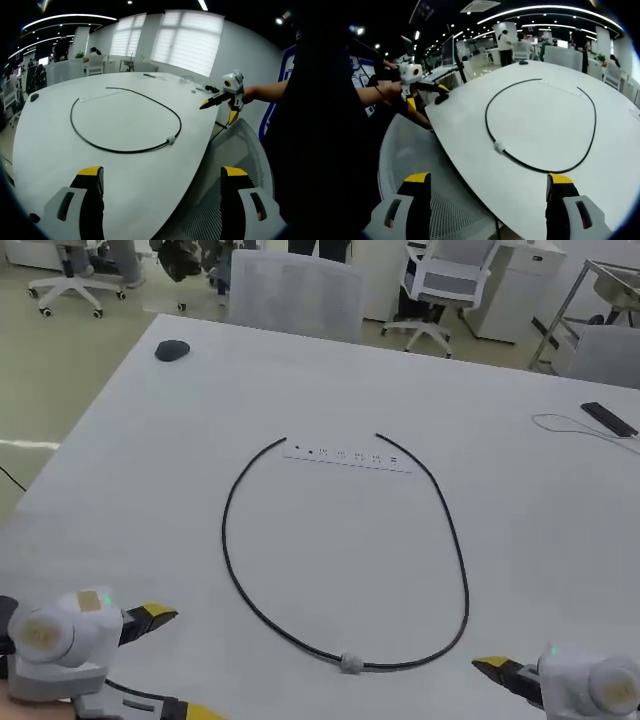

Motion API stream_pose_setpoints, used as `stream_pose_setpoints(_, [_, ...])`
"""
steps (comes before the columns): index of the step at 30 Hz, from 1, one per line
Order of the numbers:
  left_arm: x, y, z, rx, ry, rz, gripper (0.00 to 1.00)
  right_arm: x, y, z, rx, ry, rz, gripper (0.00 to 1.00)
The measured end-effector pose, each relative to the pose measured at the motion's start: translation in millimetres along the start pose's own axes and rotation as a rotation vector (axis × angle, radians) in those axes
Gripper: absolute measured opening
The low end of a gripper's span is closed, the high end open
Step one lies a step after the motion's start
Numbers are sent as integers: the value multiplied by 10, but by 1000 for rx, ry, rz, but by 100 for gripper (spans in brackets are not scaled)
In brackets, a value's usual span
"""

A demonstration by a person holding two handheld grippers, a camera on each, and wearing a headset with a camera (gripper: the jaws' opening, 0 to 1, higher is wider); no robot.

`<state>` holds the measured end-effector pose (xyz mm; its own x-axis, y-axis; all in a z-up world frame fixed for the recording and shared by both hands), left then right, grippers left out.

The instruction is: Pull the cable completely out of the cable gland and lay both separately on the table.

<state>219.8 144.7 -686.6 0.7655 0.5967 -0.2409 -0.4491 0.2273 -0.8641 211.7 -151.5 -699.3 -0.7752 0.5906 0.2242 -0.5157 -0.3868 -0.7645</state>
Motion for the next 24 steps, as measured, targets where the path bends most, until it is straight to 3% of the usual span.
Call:
stream_pose_setpoints(7, [-14,-7,-14,4,4,-17,97,4,-6,27,5,9,-3,95])
stream_pose_setpoints(12, [-34,89,-36,39,-1,-46,96,-24,-60,7,1,20,4,92])
stream_pose_setpoints(18, [-113,107,-46,33,7,-19,96,-148,-149,-47,5,46,32,83])
stream_pose_setpoints(24, [-151,122,-88,31,2,-11,94,-274,-271,-192,10,39,47,72])
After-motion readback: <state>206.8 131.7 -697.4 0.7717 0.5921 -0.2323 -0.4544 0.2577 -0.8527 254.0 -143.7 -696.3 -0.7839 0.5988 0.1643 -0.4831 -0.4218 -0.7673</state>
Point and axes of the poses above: the centre of the closed fingertips' face, and the gripper's own axes: z roughly backward along the fingers, x roughly to its left, y roughly out of its underside, the point moved 2 cm from there along z, roughly backward along the fingers, and after that the axes turned 5 degrees about -x, right-handed, at the moved point
